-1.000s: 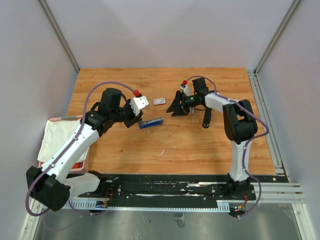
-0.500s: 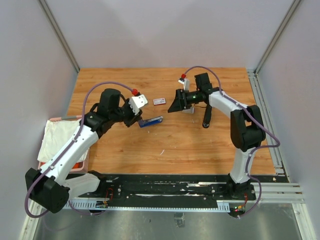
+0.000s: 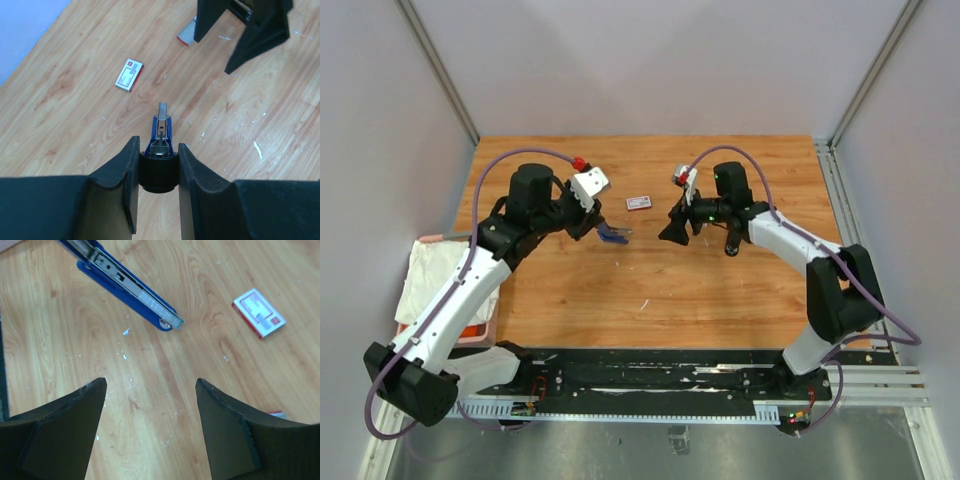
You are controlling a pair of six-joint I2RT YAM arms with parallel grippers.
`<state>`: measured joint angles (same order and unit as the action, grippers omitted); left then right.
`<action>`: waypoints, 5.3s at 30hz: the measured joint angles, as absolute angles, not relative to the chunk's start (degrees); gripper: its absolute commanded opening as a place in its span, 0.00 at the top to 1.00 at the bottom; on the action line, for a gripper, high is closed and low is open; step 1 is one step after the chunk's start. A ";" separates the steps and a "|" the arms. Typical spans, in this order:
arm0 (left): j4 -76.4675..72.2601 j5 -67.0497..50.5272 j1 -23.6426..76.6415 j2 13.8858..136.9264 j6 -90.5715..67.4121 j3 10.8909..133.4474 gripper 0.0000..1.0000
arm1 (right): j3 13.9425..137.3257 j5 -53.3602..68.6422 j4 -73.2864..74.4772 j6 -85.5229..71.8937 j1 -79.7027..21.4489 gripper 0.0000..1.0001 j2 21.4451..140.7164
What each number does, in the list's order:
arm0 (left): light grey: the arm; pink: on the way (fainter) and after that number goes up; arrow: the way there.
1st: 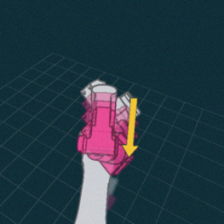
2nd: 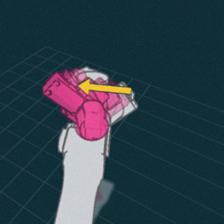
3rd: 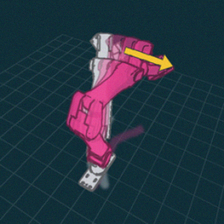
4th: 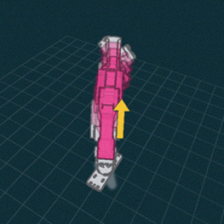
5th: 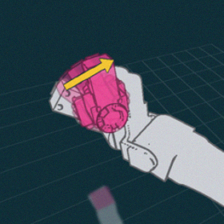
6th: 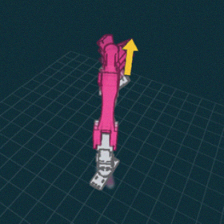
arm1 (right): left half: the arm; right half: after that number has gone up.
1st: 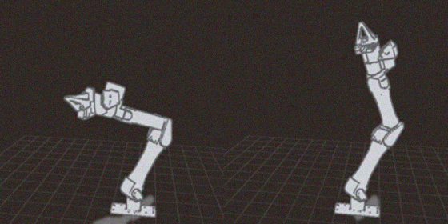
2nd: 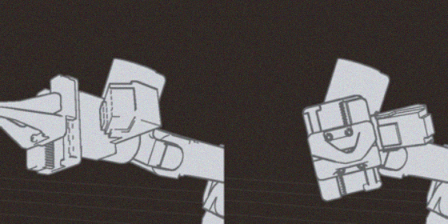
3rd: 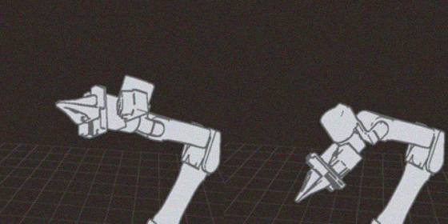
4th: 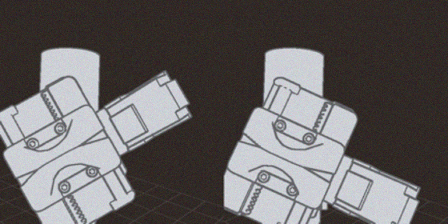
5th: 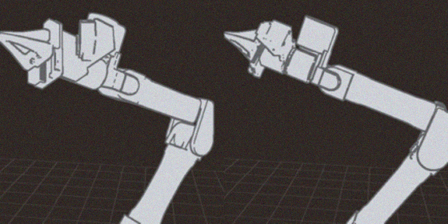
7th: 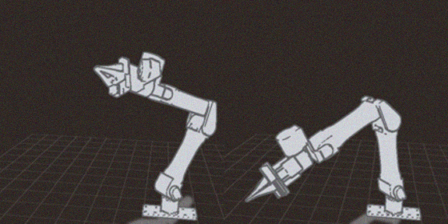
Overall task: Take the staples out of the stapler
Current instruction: Unload the staple at the center of the board.
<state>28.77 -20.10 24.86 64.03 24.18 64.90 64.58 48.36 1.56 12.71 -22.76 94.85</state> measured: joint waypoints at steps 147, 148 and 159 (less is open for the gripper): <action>19.66 -23.88 7.62 61.34 1.06 64.84 0.02 | 70.74 45.06 -4.69 -10.50 -35.27 0.74 105.08; 19.55 -23.92 7.62 61.34 1.06 64.82 0.02 | 70.74 45.04 -4.64 -10.48 -35.27 0.74 105.23; 18.90 -24.23 7.60 61.34 0.86 63.94 0.02 | 70.74 44.40 -4.10 -9.39 -35.27 0.72 105.54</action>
<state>18.90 -24.23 7.60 61.34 0.86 63.94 70.74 44.40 -4.10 -9.39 -35.27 105.54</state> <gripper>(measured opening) 0.982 0.375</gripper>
